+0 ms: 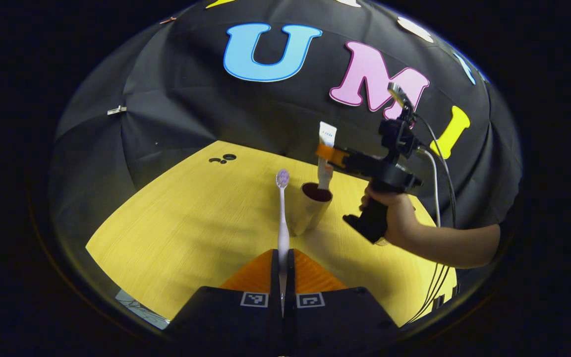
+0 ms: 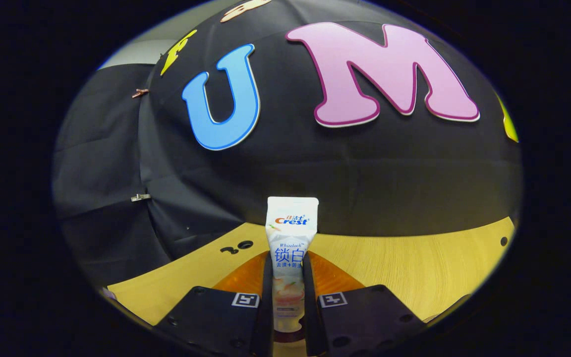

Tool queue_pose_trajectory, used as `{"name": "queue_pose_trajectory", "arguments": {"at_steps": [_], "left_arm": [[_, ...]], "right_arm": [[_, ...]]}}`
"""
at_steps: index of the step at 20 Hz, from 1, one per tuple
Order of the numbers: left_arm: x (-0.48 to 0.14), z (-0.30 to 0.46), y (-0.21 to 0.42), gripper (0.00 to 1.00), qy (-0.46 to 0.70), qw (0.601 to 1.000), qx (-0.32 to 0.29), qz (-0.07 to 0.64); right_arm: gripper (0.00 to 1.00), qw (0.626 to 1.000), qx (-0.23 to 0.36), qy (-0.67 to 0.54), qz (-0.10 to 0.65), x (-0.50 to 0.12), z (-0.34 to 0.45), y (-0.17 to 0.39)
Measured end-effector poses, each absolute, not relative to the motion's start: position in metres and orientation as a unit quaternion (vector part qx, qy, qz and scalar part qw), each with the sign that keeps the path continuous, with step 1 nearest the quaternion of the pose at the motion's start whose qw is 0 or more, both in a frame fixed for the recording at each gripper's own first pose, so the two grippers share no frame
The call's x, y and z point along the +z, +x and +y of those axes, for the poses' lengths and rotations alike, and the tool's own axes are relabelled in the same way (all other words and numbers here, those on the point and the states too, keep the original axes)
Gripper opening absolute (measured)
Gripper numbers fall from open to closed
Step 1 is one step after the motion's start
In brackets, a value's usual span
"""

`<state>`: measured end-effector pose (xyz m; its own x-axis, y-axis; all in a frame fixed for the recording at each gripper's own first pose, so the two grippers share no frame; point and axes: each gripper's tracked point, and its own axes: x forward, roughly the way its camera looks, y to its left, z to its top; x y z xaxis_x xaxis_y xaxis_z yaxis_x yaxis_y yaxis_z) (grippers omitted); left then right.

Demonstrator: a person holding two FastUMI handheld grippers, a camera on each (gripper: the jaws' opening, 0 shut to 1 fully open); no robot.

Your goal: Put the toothbrush and toothpaste on the desktop into the cup, then pick up the cup and place it on the coaster on the desktop.

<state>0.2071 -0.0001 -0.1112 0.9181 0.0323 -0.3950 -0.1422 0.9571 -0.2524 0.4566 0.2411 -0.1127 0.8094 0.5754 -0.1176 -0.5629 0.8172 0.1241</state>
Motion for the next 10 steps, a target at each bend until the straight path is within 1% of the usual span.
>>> {"name": "queue_pose_trajectory", "arguments": {"at_steps": [4, 5, 6, 7, 9, 10], "left_arm": [[-0.112, -0.008, 0.220, 0.06, -0.143, 0.970, 0.039, 0.195], [-0.112, -0.009, 0.222, 0.06, -0.144, 0.970, 0.037, 0.195], [-0.112, -0.010, 0.224, 0.06, -0.144, 0.969, 0.039, 0.195], [-0.112, -0.010, 0.225, 0.06, -0.145, 0.969, 0.039, 0.196], [-0.112, -0.011, 0.224, 0.06, -0.143, 0.969, 0.041, 0.195], [-0.112, -0.012, 0.224, 0.06, -0.143, 0.970, 0.041, 0.195]], "right_arm": [[0.29, 0.947, 0.308, 0.031, 0.084, -0.134, 0.245, 0.453], [0.27, 0.946, 0.310, 0.027, 0.089, -0.141, 0.245, 0.450], [0.34, 0.944, 0.313, 0.027, 0.098, -0.148, 0.246, 0.446], [0.37, 0.942, 0.316, 0.027, 0.107, -0.151, 0.245, 0.440], [0.65, 0.937, 0.328, 0.032, 0.115, -0.158, 0.247, 0.433], [0.63, 0.938, 0.327, 0.030, 0.114, -0.154, 0.243, 0.430]]}}
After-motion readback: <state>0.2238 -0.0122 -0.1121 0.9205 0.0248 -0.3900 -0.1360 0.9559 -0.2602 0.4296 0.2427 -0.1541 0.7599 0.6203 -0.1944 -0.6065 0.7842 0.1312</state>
